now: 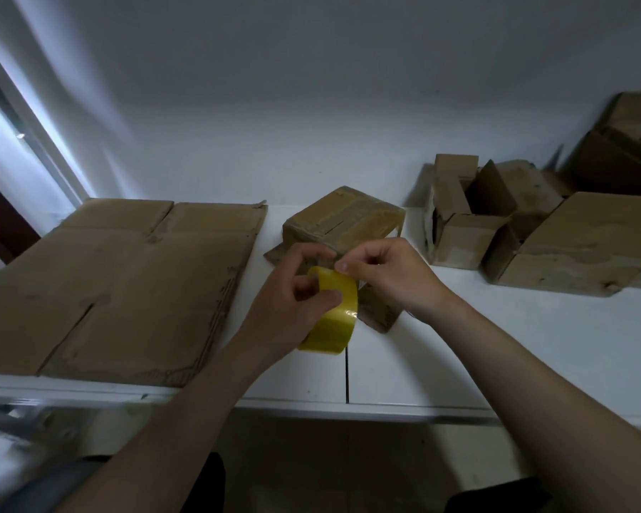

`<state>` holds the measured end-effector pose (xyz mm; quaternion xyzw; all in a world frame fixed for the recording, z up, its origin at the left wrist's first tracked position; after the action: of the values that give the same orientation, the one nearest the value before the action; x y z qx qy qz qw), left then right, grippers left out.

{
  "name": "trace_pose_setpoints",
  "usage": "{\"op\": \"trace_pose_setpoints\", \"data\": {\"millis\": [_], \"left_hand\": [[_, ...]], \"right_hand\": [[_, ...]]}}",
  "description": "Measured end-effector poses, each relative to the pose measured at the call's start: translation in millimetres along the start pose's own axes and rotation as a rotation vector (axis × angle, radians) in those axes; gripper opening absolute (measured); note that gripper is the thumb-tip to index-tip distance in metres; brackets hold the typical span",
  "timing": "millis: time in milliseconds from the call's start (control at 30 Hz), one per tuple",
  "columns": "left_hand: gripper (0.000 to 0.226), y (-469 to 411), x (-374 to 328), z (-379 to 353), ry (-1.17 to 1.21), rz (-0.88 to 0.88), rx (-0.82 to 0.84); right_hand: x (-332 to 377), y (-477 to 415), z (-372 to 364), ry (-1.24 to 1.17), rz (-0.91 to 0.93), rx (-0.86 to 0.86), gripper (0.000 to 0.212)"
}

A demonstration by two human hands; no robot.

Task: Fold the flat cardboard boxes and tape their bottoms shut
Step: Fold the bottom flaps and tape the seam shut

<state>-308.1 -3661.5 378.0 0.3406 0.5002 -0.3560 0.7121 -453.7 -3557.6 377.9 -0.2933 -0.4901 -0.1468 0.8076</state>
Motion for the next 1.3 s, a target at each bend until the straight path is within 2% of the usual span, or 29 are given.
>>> {"op": "trace_pose_setpoints", "data": {"millis": [67, 133, 233, 467, 600, 667, 767, 833, 933, 1233, 1267, 1300], "left_hand": [[0.051, -3, 5, -3, 0.034, 0.028, -0.025], [0.054, -4, 9, -6, 0.034, 0.072, -0.087], [0.045, -8, 11, -8, 0.049, 0.089, -0.149], [0.023, -8, 13, -9, -0.054, 0.03, -0.108], [0.018, -9, 9, -3, -0.249, -0.098, -0.206], [0.023, -11, 9, 0, -0.3, -0.151, -0.246], [0.029, -11, 8, 0, -0.28, -0.178, -0.266], [0.029, -9, 7, -1, -0.257, -0.171, -0.267], [0.03, -10, 7, -2, -0.228, -0.156, -0.256], [0.001, -15, 1, 3, -0.19, -0.211, -0.34], [0.002, -15, 2, 4, -0.164, -0.209, -0.35], [0.004, -16, 2, 5, -0.13, -0.196, -0.36]], "right_hand": [[-1, -1, 0, 0.161, 0.051, 0.015, 0.011], [4, 0, 1, 0.376, 0.182, 0.018, 0.011], [6, 3, 2, 0.561, 0.288, 0.008, 0.01], [2, 5, 3, 0.504, 0.219, -0.019, 0.013], [6, 5, 5, 0.405, 0.195, -0.056, 0.011], [9, 4, 6, 0.397, 0.202, -0.078, 0.01], [13, 5, 5, 0.41, 0.199, -0.07, 0.012], [15, 6, 4, 0.437, 0.208, -0.051, 0.026], [16, 7, 2, 0.48, 0.231, -0.03, 0.032], [24, 12, 3, 0.473, 0.339, -0.028, 0.021], [24, 13, 4, 0.428, 0.338, -0.045, 0.023], [25, 13, 4, 0.358, 0.312, -0.065, 0.034]]}}
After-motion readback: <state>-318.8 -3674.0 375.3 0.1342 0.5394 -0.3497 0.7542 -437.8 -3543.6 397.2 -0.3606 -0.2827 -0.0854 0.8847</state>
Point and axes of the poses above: each hand's wrist, its own y-axis away from the middle knuckle, its own z-axis out of the back of the hand, x = y × z, the point moved 4 cm from there along -y, towards the middle knuckle, and after that the axes turned 11 degrees about z, right-handed, at the moved point
